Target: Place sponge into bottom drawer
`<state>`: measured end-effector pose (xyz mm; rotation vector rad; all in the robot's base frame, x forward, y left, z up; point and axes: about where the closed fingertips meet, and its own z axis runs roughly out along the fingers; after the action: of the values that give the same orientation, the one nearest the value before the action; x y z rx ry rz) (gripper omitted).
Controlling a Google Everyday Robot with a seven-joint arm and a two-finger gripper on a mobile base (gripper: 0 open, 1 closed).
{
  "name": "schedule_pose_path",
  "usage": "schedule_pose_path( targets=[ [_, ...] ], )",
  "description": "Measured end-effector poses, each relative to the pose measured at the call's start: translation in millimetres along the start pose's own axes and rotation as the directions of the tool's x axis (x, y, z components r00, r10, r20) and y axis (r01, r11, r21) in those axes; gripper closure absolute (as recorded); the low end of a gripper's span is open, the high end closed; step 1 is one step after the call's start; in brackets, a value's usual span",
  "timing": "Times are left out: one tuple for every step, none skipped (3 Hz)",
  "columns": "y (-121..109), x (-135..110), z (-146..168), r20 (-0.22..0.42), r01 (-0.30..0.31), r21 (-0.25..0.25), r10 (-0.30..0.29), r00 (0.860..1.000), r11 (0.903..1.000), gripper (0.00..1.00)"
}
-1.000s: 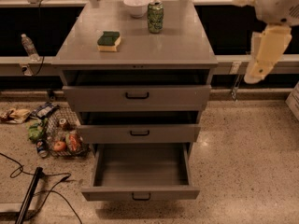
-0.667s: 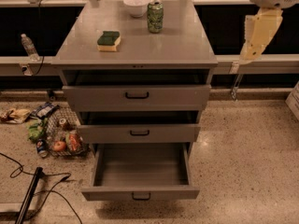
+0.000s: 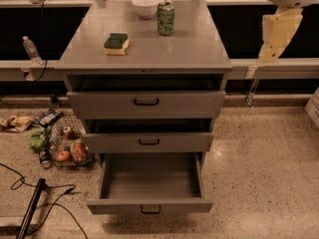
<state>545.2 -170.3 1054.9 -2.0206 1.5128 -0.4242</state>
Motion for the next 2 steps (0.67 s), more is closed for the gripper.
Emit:
schedule_pose_path(
  targets=[
    [-5.1, -5.3, 17.7, 0.036, 0.084, 0.009, -0.085, 0.996, 0.9964, 0.00],
    [-20.4, -31.0, 73.4, 0.163, 0.258, 0.025, -0.259, 0.952, 0.9657, 0.00]
  ],
)
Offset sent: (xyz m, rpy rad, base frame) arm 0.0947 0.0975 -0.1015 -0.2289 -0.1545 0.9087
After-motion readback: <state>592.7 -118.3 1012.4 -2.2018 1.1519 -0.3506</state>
